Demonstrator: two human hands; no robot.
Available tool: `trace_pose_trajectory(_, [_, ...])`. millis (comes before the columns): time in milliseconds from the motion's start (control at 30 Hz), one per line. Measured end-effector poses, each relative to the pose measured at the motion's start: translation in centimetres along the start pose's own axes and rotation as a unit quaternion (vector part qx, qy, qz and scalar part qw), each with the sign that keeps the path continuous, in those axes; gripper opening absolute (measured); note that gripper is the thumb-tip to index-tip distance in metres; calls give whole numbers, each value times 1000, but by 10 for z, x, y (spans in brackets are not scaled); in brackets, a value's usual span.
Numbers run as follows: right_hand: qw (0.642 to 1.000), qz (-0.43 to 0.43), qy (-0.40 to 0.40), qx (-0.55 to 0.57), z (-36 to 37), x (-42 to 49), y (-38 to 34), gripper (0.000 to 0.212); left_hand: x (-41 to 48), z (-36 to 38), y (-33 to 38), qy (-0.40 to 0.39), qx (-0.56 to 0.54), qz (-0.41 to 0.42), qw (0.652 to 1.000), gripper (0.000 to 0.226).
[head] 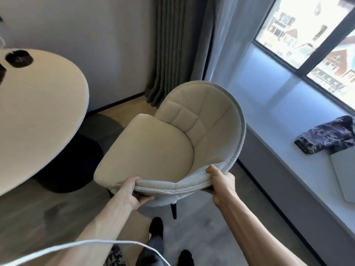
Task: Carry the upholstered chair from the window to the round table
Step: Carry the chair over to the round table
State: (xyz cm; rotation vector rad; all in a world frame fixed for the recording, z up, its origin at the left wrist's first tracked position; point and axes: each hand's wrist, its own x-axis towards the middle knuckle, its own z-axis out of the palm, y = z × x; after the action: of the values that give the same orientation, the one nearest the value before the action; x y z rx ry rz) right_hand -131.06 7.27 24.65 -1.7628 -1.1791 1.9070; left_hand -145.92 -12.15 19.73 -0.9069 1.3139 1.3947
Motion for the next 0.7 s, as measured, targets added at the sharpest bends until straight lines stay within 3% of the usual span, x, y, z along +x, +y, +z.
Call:
trace_pose_trajectory(100, [1000, 3, -12, -17, 44, 19, -13, 13, 17, -3, 34, -2, -32, 5, 999, 21])
trace_pose_trajectory(300, [998, -9, -29, -54, 98, 55, -16, 6, 52, -12, 66, 1, -79, -2, 997, 23])
trace_pose_trajectory(700, [995, 20, -33, -89, 102, 79, -1, 5, 90, -21, 48, 6, -99, -34, 995, 13])
